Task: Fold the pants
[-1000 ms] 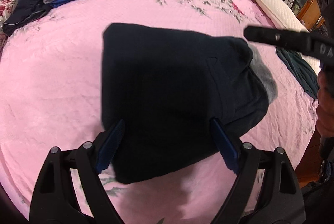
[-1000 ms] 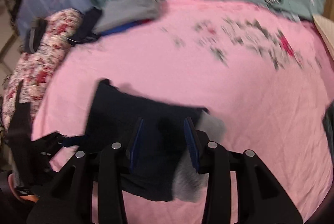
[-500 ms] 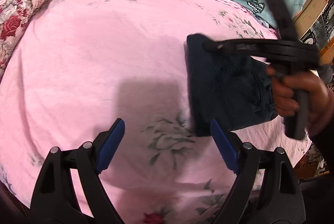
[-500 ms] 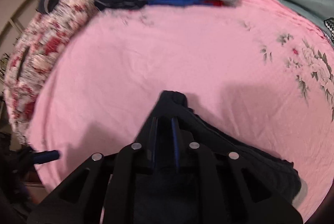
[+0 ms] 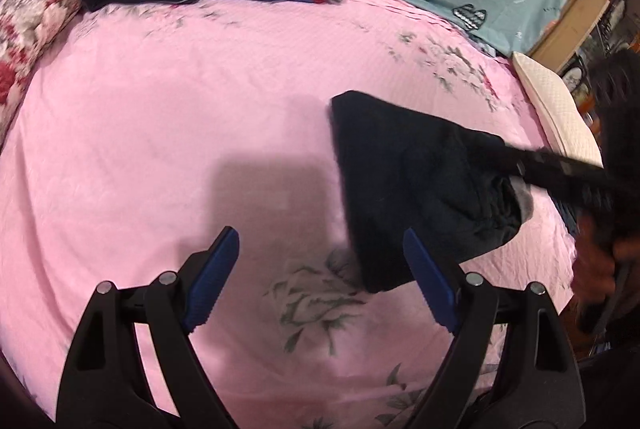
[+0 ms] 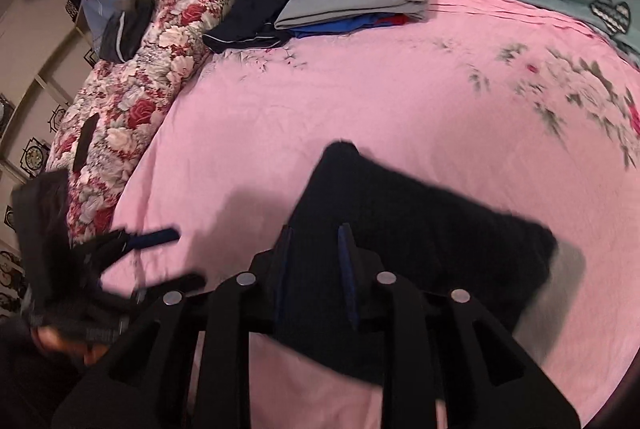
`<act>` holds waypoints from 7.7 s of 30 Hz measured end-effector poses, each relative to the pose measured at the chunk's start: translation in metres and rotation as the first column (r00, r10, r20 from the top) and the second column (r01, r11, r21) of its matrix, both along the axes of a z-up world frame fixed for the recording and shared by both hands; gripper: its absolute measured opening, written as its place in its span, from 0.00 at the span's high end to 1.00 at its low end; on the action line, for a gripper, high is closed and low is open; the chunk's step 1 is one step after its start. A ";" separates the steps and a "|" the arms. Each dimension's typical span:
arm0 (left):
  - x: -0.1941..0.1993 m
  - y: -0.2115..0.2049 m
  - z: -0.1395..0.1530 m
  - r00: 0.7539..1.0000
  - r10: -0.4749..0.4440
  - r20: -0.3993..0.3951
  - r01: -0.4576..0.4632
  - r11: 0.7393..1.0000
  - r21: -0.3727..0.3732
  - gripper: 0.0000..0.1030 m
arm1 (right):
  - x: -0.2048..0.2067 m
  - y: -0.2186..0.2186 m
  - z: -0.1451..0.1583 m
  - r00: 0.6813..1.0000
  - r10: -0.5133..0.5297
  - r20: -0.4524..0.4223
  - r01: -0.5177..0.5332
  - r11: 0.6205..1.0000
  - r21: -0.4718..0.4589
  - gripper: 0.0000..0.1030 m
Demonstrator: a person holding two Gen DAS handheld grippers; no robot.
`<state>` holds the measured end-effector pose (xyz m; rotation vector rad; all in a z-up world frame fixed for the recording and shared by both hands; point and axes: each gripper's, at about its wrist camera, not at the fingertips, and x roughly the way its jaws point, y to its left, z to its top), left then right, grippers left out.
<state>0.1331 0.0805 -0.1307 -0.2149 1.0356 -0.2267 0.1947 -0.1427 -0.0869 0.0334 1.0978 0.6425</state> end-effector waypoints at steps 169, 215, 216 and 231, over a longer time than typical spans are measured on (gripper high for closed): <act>0.031 -0.090 -0.062 0.945 -0.132 -0.300 0.097 0.987 -0.128 0.12 | 0.097 -0.093 -0.085 0.983 -0.018 -0.184 -0.008 0.990 -0.138 0.49; 0.064 -0.115 -0.064 0.932 0.049 -0.359 -0.108 0.984 -0.145 0.08 | 0.100 -0.121 -0.066 1.000 0.000 -0.026 -0.003 0.994 -0.113 0.57; 0.065 -0.118 -0.065 0.932 0.048 -0.359 -0.103 0.985 -0.137 0.07 | 0.100 -0.120 -0.067 1.000 0.001 -0.028 -0.004 0.993 -0.116 0.57; 0.063 -0.132 -0.050 0.963 0.029 -0.269 -0.053 0.995 -0.084 0.50 | 0.101 -0.118 -0.068 1.000 0.019 -0.013 -0.020 0.990 -0.140 0.57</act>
